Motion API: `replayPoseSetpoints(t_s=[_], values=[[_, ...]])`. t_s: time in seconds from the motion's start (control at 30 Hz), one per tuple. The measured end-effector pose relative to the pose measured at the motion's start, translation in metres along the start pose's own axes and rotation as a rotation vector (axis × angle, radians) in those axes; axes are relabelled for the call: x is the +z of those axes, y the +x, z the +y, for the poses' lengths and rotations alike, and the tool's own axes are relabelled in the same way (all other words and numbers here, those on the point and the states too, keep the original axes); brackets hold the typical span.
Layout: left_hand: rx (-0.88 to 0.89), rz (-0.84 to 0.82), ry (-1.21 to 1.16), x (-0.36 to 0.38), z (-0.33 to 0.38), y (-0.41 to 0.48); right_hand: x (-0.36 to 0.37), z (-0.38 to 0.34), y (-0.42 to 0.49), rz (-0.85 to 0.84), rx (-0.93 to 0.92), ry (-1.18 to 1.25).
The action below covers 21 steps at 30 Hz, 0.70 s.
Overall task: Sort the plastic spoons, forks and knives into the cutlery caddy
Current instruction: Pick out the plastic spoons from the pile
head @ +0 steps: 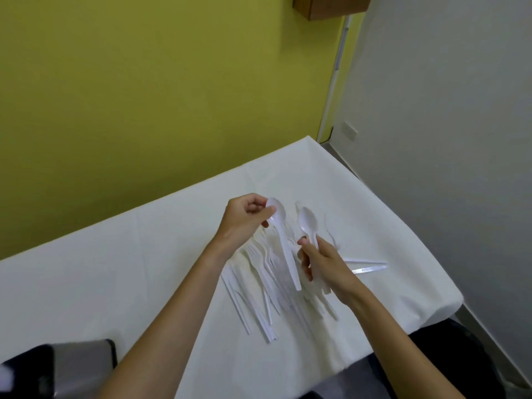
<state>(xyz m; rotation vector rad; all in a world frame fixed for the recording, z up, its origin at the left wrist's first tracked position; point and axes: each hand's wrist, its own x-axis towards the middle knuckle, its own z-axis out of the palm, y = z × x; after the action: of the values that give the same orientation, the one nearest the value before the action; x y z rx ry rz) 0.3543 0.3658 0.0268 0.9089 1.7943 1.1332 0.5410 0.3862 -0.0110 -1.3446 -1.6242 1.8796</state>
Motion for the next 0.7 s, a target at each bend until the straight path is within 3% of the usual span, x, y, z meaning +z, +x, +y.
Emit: replayPoseSetpoints(t_s=[0.2, 0.4, 0.6, 0.7], values=[[-0.019, 0.052, -0.035, -0.024, -0.014, -0.027, 0.038, -0.016, -0.007, -0.29, 0.088, 0.17], [-0.054, 0.125, -0.03, -0.049, -0.024, -0.051, 0.072, -0.021, -0.012, -0.377, 0.173, 0.269], [-0.058, 0.155, -0.194, -0.085, -0.03, -0.084, 0.109, -0.031, -0.024, -0.477, 0.062, 0.125], [-0.037, 0.219, -0.14, -0.105, -0.034, -0.1, 0.13, -0.039, -0.034, -0.512, 0.02, 0.016]])
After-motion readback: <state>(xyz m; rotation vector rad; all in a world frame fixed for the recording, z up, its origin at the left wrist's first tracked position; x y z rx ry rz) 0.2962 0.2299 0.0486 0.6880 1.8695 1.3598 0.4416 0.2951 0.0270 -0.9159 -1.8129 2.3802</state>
